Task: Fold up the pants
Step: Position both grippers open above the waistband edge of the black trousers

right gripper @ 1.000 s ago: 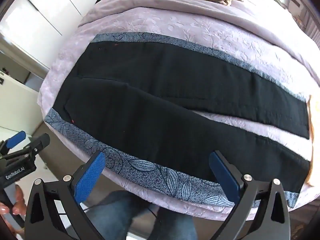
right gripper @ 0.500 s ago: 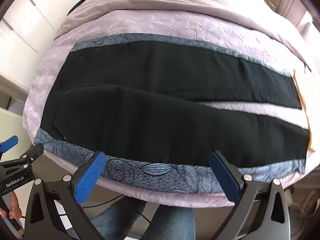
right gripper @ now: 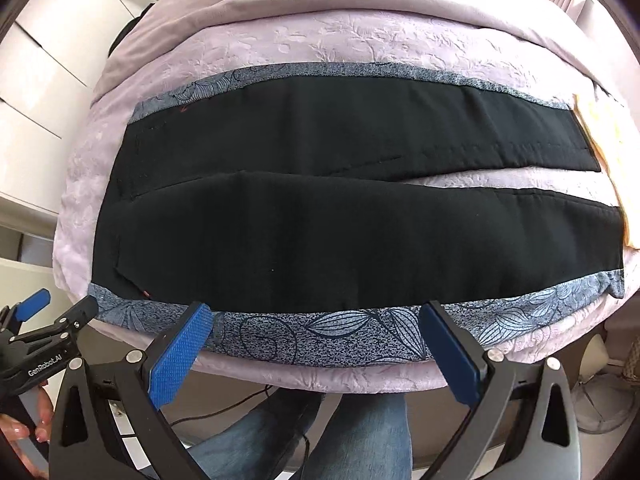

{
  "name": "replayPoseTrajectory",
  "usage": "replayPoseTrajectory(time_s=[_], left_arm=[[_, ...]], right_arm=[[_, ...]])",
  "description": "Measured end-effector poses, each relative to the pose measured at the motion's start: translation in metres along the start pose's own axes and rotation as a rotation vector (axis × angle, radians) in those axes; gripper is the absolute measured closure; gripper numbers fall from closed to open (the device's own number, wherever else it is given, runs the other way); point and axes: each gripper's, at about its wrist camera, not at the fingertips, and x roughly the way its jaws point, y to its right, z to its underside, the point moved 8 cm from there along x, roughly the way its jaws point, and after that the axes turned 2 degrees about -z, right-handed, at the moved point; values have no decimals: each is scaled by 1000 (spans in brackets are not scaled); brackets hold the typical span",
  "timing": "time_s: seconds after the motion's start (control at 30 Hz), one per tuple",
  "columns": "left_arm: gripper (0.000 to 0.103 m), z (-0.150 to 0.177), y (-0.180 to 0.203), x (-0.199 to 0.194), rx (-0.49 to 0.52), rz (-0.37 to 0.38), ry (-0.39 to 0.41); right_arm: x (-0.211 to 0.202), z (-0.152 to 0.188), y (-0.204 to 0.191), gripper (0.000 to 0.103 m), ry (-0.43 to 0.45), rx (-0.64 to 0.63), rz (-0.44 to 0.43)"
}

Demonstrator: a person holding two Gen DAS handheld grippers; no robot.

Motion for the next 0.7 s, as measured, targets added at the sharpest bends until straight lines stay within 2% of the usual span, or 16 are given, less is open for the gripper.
replayPoseTrajectory(time_s=[0.7], left_arm=[[0, -4, 5, 3, 7, 13, -9]], right_arm=[[-4, -5, 2, 0, 2, 11, 11]])
